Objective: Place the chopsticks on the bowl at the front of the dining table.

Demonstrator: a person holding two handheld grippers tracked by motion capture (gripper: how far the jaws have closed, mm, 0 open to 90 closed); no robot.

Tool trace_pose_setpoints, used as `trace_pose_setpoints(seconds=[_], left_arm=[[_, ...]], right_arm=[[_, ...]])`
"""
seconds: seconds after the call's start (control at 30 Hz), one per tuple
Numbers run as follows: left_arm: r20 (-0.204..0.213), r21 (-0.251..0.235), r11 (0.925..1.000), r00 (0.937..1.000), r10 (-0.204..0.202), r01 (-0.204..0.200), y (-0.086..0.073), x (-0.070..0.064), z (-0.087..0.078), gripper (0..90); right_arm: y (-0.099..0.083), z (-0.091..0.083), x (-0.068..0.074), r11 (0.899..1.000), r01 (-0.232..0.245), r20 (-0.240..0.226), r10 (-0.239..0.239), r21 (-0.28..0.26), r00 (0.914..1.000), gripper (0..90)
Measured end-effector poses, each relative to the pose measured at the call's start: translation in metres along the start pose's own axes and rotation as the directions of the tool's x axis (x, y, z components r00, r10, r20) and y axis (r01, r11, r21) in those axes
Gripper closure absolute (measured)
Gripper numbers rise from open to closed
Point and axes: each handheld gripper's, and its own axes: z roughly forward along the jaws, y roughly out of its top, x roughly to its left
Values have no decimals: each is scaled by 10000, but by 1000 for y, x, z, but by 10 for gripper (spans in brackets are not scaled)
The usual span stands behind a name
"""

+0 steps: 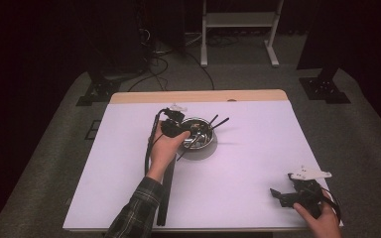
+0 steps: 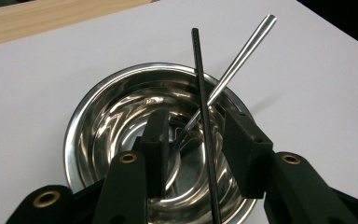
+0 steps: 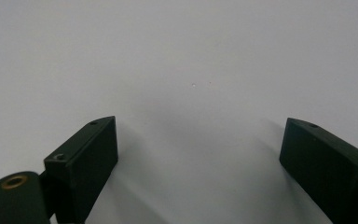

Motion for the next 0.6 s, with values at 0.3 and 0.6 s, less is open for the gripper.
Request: trace_pose_setpoints(seconds=[0.3,0.6], left_arm=[[54,33,9999,9999,153,-153,-4,5,-19,512],[217,-76,9985,9983,546,-544,-9,7,-37,372]], right_arm=[[0,0,0,10000,-7,0,7,3,10000,100],[0,0,0,10000,-9,1,9,-1,10000,100]])
